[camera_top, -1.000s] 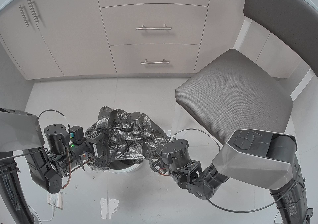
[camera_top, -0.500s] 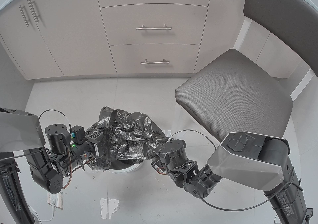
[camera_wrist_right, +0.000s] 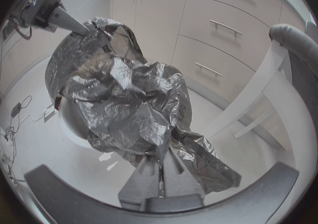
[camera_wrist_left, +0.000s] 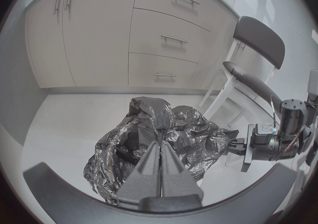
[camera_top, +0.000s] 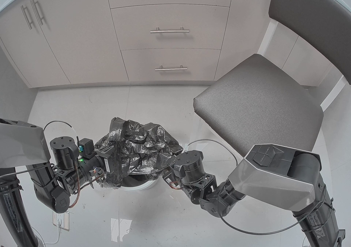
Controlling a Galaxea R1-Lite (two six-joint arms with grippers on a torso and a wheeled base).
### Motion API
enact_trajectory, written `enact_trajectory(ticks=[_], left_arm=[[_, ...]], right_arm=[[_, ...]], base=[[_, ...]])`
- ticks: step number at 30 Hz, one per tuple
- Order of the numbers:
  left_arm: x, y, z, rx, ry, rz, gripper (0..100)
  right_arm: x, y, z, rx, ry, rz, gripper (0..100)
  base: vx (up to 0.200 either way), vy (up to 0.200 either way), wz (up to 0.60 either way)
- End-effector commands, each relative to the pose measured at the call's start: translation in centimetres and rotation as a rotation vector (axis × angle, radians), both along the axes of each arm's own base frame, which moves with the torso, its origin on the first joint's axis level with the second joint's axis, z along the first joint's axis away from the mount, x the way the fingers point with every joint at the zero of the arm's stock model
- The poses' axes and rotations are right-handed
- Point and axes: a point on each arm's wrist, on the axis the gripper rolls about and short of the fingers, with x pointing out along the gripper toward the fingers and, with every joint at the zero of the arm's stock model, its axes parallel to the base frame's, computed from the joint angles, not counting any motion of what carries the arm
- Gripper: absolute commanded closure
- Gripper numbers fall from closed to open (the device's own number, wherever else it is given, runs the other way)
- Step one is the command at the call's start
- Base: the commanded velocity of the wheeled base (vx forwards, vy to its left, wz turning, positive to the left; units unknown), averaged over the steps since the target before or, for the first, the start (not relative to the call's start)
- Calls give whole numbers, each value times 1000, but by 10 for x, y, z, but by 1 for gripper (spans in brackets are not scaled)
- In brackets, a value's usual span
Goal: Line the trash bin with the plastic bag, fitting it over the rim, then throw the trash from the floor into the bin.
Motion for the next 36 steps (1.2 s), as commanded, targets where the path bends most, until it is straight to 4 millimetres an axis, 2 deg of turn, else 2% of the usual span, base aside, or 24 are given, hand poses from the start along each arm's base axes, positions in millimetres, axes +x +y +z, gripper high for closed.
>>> enact_trajectory(ticks=[1,9,22,36], left_arm=[[1,0,-1,0,3,0,100],[0,0,-2,1,7,2,100],[-1,-1,0,1,-1,-3,100],[-1,-2,0,-1,-2,-6,100]], right_arm=[[-1,16,18,46,-43,25,100],[-2,40,25,61,-53,59,100],[-1,62,35,69,-51,85,100],[5,86,6,63,-42,104,100]], base=[[0,0,0],[0,0,0],[0,0,0],[0,0,0]])
